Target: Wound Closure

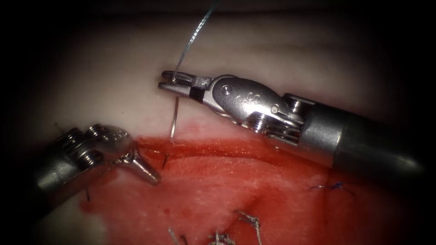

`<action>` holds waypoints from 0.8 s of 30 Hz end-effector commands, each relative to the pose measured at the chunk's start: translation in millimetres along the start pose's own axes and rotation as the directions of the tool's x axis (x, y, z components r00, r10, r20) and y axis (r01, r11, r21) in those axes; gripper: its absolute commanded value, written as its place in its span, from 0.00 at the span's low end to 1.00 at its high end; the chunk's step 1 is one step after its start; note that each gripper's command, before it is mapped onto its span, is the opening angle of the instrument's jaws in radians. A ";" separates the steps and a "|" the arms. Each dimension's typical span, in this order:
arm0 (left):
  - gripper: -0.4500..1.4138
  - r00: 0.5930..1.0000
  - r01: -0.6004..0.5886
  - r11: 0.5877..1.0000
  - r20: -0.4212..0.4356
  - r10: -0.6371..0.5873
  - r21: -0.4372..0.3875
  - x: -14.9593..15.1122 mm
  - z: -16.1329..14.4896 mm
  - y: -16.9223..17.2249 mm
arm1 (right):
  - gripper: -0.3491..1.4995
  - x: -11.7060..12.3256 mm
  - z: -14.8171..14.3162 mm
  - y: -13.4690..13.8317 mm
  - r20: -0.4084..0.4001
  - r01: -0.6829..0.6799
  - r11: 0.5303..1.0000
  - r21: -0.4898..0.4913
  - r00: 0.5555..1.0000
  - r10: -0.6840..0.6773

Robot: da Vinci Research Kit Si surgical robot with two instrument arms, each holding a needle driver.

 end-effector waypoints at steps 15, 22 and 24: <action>0.08 0.853 -0.522 0.851 -0.063 0.519 -0.058 3.5 -5.5 2.4 | 0.00 1.0 0.8 0.3 -0.059 -0.425 0.905 -0.022 0.904 0.424; 0.00 0.594 -0.802 0.597 -0.117 0.796 -0.018 5.4 -6.1 3.8 | 0.00 2.0 1.0 1.6 -0.151 -0.569 0.822 -0.026 0.815 0.560; 0.00 0.485 -0.872 0.489 -0.130 0.865 -0.004 5.8 -6.1 4.3 | 0.00 2.0 1.0 1.6 -0.178 -0.635 0.773 0.000 0.760 0.625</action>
